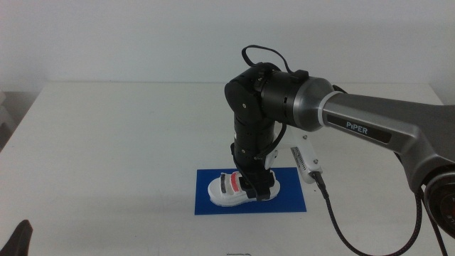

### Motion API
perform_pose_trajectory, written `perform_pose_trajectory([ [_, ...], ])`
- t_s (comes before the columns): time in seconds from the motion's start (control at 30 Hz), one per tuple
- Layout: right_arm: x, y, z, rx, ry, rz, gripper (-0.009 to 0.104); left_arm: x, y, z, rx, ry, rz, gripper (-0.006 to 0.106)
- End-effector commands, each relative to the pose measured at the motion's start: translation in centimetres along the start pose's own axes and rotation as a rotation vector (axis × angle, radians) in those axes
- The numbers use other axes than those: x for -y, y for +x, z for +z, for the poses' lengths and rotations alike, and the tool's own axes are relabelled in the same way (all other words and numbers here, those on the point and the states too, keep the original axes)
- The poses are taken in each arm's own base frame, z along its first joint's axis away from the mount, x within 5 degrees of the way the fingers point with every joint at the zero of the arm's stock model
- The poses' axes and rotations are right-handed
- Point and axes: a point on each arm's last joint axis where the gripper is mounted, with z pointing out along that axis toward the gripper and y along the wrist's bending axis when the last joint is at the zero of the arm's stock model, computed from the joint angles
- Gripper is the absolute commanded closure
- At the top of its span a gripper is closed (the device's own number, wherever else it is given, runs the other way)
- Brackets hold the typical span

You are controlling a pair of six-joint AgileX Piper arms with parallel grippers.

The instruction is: Use one arm to grab the shoe from the table and place it on the mat.

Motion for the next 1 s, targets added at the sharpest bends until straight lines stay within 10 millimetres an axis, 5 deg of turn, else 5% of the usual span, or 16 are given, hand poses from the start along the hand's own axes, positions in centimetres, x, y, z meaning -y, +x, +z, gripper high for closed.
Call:
perform_pose_trajectory([
  [0.0, -0.4, -0.1, -3.3, -0.036, -0.075, 0.021, 0.072, 0.0, -1.0, -0.2, 0.105, 0.000, -0.023, 0.007],
  [0.03, -0.5, -0.3, -3.3, -0.010, -0.089, 0.009, 0.049, 0.0, -1.0, -0.2, 0.105, 0.000, -0.023, 0.007],
  [0.3, -0.6, -0.4, -3.7, -0.007, -0.104, -0.002, 0.013, 0.0, -1.0, -0.2, 0.105, 0.000, -0.023, 0.007],
  [0.57, 1.1, -2.2, -11.2, -0.016, -0.180, -0.199, 0.011, 0.0, -1.0, -0.2, 0.105, 0.000, -0.023, 0.007],
  [0.8, 3.2, -6.8, -20.4, 0.321, -0.347, -0.948, 0.011, 0.0, -1.0, -0.2, 0.105, 0.000, -0.023, 0.007],
  [0.97, 4.4, -9.4, -24.7, 0.594, -0.359, -1.281, 0.011, 0.0, -1.0, -0.2, 0.105, 0.000, -0.023, 0.007],
])
